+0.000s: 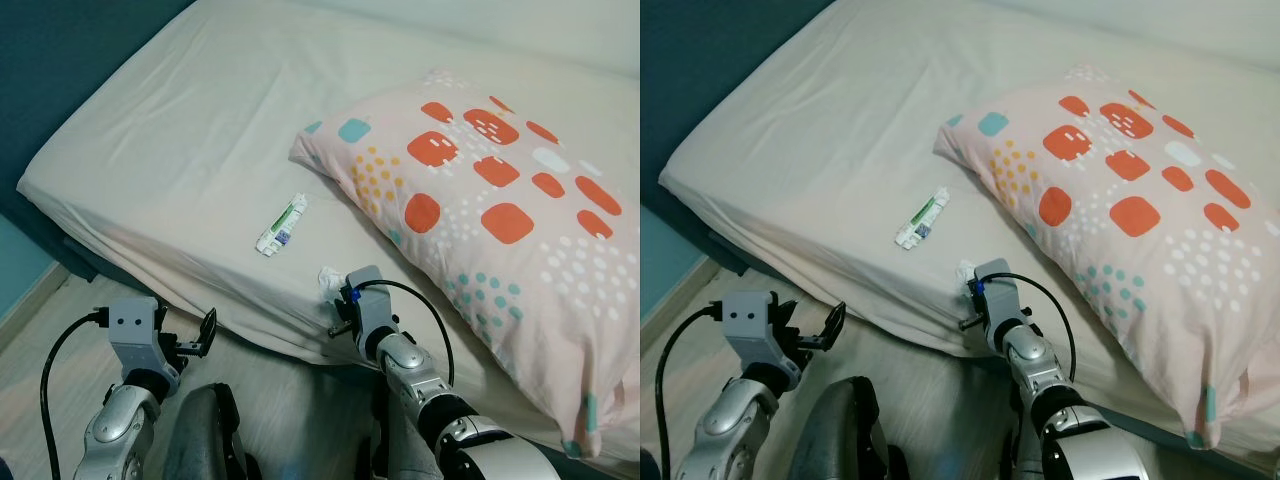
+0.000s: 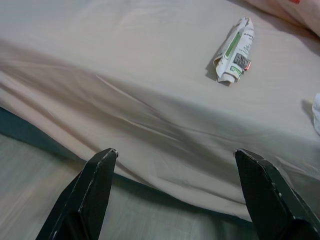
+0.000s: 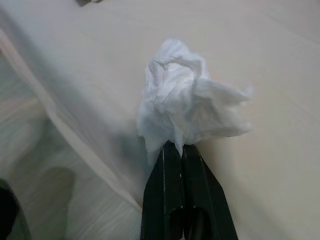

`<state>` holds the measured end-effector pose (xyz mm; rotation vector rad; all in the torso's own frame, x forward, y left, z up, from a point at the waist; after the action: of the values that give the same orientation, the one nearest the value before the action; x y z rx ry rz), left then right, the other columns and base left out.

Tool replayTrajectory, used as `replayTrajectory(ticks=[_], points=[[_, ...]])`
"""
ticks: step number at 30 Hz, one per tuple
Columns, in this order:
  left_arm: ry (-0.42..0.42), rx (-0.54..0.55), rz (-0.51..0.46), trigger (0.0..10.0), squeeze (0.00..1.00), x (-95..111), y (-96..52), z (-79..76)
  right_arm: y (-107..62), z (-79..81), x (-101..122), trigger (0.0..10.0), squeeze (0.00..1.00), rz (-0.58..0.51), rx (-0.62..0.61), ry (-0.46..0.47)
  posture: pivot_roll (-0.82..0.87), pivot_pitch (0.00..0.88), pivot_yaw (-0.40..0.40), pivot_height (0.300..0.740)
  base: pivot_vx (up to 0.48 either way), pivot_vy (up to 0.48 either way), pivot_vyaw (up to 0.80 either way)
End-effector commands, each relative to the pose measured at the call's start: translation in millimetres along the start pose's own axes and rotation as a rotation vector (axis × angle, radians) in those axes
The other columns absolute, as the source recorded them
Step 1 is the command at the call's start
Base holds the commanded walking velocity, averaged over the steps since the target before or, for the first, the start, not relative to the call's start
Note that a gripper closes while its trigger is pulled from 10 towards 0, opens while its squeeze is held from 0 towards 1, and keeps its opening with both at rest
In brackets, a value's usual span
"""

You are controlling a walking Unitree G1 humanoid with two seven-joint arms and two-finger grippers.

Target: Clean up the room

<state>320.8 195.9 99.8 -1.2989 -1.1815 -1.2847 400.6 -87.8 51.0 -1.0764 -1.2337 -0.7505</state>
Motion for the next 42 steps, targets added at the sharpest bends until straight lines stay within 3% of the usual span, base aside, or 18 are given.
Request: replayTrajectory(ticks=[1,10,11,13,14,17,19,21,22,25,26,30,32,33,35,39,42], points=[[-0.007,0.002,0.027,10.0,0.0,-4.7,-2.5,0.3,-1.4,-0.7,-0.6,0.0,0.0,-0.016,-0.006,0.042,0.08,0.376,-0.019,0.565,0.0,0.0,0.0],[-0.007,-0.005,-0.022,10.0,0.0,9.8,15.9,-3.1,1.7,-9.0,20.9,0.0,0.0,-0.094,-0.018,0.121,0.06,0.331,-0.03,0.565,0.0,0.0,0.0],[-0.009,0.01,-0.062,10.0,0.0,22.8,25.5,0.7,1.8,-14.9,31.3,0.0,0.0,-0.137,-0.027,0.159,0.05,0.315,-0.034,0.565,0.0,0.0,0.0],[-0.009,0.02,-0.086,10.0,0.0,30.8,29.2,3.6,0.9,-18.3,35.7,0.0,0.0,-0.159,-0.033,0.171,0.04,0.311,-0.034,0.565,0.0,0.0,0.0],[-0.012,0.037,-0.127,10.0,0.0,44.7,35.5,9.1,-1.0,-23.9,39.4,0.0,0.0,-0.181,-0.044,0.181,0.03,0.299,-0.037,0.565,0.0,0.0,0.0],[-0.018,0.048,-0.159,10.0,0.0,55.4,40.4,12.8,-2.8,-27.0,39.2,0.0,0.0,-0.188,-0.05,0.184,0.01,0.288,-0.036,0.565,0.0,0.0,0.0],[-0.038,0.055,-0.218,10.0,0.0,74.8,50.5,15.2,-7.4,-30.3,34.7,0.0,0.0,-0.194,-0.056,0.191,-0.01,0.273,-0.036,0.565,0.0,0.0,-0.63],[-0.051,0.028,-0.243,10.0,0.0,83.7,60.6,7.9,-11.9,-30.5,28.0,0.0,0.0,-0.195,-0.059,0.2,-0.04,0.262,-0.036,0.565,0.0,0.0,-0.76],[-0.051,0.028,-0.243,10.0,0.0,83.7,60.6,7.9,-11.9,-30.5,28.0,0.0,0.0,-0.195,-0.059,0.2,-0.04,0.262,-0.036,0.565,0.0,0.0,-0.76],[0.023,-0.07,-0.226,10.0,0.0,80.6,79.4,-21.9,-20.8,-23.3,12.9,0.0,0.0,-0.19,-0.05,0.215,-0.09,0.255,-0.035,0.565,0.0,0.0,-0.64],[0.023,-0.07,-0.226,10.0,0.0,80.6,79.4,-21.9,-20.8,-23.3,12.9,0.0,0.0,-0.19,-0.05,0.215,-0.09,0.255,-0.035,0.565,0.0,0.0,-0.63],[0.078,-0.112,-0.192,10.0,0.0,71.7,94.6,-45.3,-30.0,-13.4,-0.3,0.0,0.0,-0.185,-0.044,0.228,-0.14,0.24,-0.036,0.565,0.0,0.0,-0.16],[0.149,-0.117,-0.165,10.0,0.0,64.8,100.4,-54.7,-34.8,-9.4,-6.0,0.0,0.0,-0.18,-0.041,0.229,-0.15,0.237,-0.039,0.565,0.0,0.0,0.0],[0.149,-0.117,-0.165,10.0,0.0,64.8,100.4,-54.7,-34.8,-9.4,-6.0,0.0,0.0,-0.18,-0.041,0.229,-0.15,0.237,-0.039,0.565,0.0,0.0,0.0],[0.253,-0.105,-0.12,10.0,0.0,52.5,106.7,-61.6,-39.8,-6.2,-9.9,0.0,0.0,-0.174,-0.034,0.227,-0.17,0.227,-0.049,0.565,0.0,0.0,0.0],[0.314,-0.088,-0.078,10.0,0.0,41.9,110.8,-62.9,-42.4,-3.4,-10.9,0.0,0.0,-0.172,-0.023,0.224,-0.19,0.227,-0.048,0.565,0.0,0.0,0.0],[0.426,-0.073,-0.015,10.0,0.0,27.1,114.9,-63.2,-44.6,-1.0,-9.3,0.0,0.0,-0.174,-0.015,0.219,-0.2,0.247,-0.049,0.565,0.0,0.0,0.0]])
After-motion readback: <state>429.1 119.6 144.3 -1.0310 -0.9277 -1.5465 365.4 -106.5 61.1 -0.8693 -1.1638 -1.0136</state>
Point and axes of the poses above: a point about 5 cm out from each wrist's last joint towards the gripper, its own y axis pointing out of the wrist towards the gripper, its own x axis along the axis of the wrist's last joint, z = x × y, the point moved 6 cm from there along y, pointing out of the wrist towards the gripper, and after that the axes turned 3 degrees about y, right-handed, at the moved point
